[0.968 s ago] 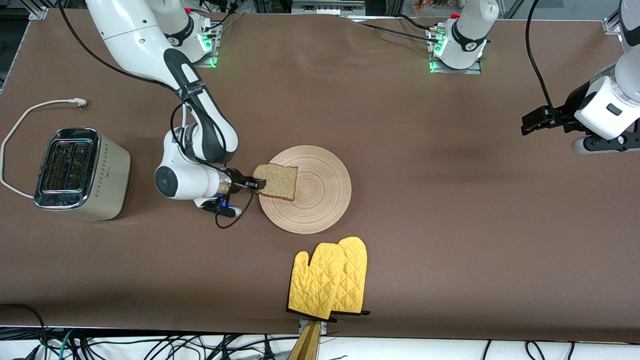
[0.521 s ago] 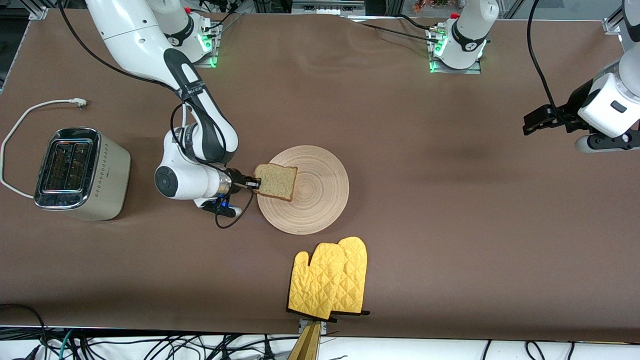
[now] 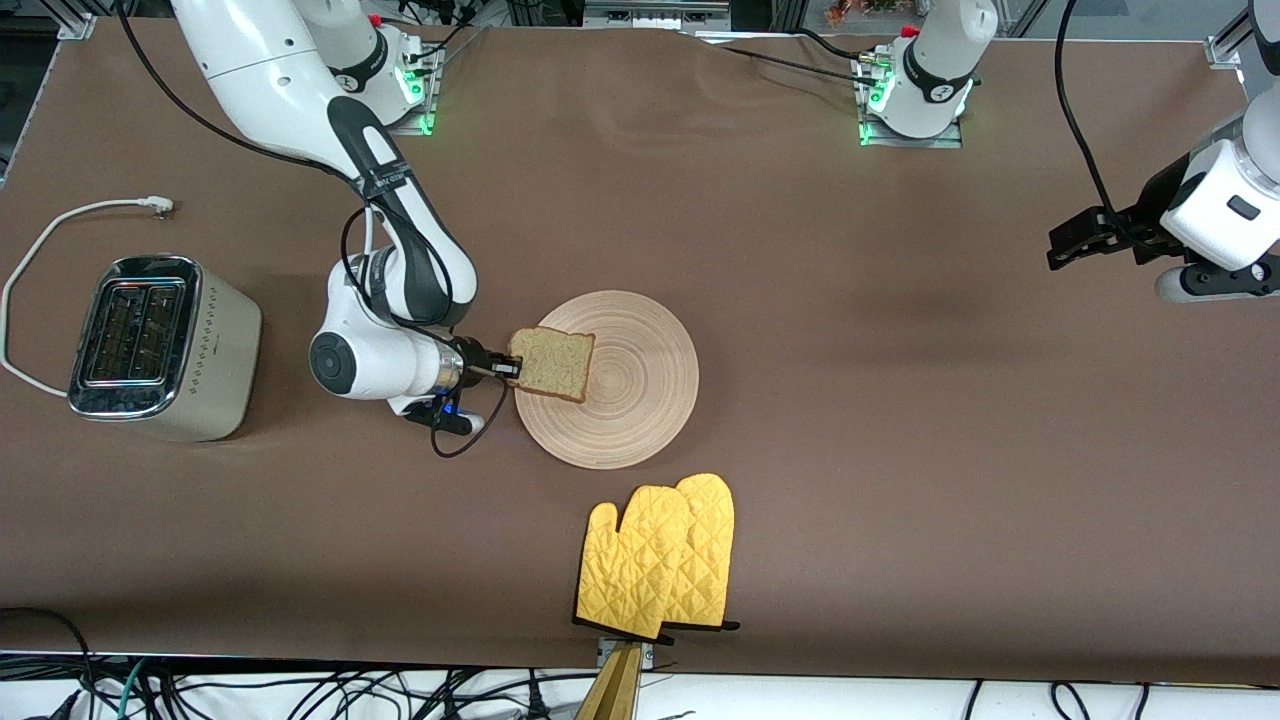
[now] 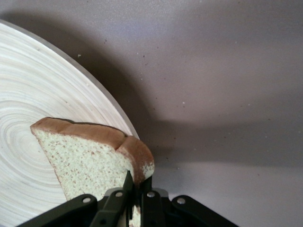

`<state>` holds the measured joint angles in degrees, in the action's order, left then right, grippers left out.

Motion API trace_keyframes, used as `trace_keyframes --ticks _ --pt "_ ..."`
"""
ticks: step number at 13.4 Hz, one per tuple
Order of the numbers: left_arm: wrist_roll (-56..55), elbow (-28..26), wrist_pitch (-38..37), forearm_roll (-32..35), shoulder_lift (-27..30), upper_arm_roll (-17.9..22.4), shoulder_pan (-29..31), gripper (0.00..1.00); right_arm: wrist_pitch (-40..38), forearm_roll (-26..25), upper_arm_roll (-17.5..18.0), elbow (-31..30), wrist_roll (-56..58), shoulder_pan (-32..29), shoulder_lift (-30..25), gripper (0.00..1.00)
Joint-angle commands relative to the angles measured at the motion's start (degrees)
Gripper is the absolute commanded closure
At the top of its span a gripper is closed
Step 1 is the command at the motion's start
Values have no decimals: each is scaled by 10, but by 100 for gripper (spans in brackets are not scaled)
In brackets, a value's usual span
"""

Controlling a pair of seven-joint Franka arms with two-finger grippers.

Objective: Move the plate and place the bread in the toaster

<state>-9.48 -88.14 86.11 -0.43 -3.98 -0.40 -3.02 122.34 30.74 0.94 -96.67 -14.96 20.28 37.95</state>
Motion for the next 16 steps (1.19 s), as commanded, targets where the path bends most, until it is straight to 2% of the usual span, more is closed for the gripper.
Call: trace_keyframes --ticks 1,7,9,14,16 --pt "-4 12 -13 -5 -2 -5 6 0 -169 1 -44 138 5 -11 -31 100" --pt "-5 12 -10 -8 -2 -6 2 0 -192 0 -52 153 5 -11 -30 100" --pt "-4 12 -9 -9 -2 -5 3 0 -192 -22 -53 154 6 -14 -31 100" --pt "-5 12 -9 -12 -3 -4 6 0 -194 -59 -91 155 15 -14 -47 100" --pt "-5 12 -9 -12 -4 -5 6 0 -194 -82 -91 155 20 -14 -49 100"
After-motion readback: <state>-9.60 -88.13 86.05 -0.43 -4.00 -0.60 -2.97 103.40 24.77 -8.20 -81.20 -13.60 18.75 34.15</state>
